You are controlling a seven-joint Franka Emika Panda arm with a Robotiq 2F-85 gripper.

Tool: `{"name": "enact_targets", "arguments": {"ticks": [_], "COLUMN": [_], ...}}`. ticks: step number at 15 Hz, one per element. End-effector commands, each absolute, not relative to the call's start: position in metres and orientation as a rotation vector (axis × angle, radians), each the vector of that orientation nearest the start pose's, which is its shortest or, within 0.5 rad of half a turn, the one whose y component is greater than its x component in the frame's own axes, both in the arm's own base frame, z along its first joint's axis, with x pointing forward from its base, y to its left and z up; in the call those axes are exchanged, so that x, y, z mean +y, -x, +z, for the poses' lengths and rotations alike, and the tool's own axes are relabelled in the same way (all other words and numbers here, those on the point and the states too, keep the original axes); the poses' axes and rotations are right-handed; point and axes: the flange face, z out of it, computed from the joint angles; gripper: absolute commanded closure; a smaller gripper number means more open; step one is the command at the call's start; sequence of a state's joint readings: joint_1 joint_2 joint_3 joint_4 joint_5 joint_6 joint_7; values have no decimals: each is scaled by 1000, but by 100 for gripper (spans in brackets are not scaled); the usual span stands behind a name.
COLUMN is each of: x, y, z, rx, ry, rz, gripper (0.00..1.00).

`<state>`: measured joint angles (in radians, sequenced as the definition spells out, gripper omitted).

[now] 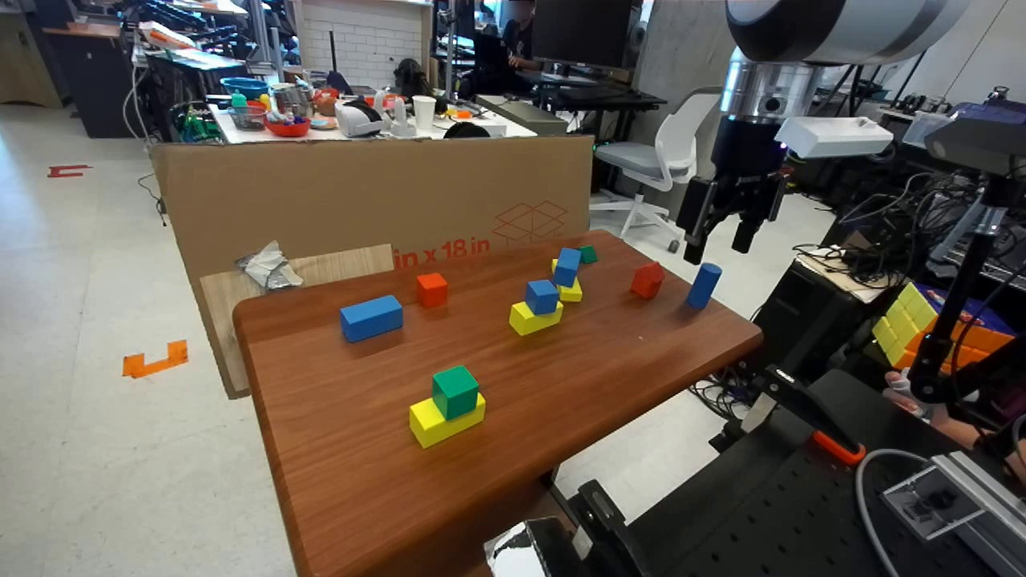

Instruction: Remove the orange block from the top of the orange block

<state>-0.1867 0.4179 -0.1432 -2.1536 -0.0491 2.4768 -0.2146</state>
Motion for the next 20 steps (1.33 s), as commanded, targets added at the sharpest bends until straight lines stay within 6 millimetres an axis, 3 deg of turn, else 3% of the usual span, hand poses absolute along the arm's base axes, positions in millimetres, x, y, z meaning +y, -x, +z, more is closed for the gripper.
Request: {"name": "enact_targets", "arguments": {"ticks": [1, 9, 20], "x": [-192, -196, -173], "y": [-543, -565, -597], "z": [186, 164, 145], "rx": [97, 80, -4], "ry": [3192, 3206, 3200], "rz": [135, 123, 106], "gripper": [0, 0, 0]}}
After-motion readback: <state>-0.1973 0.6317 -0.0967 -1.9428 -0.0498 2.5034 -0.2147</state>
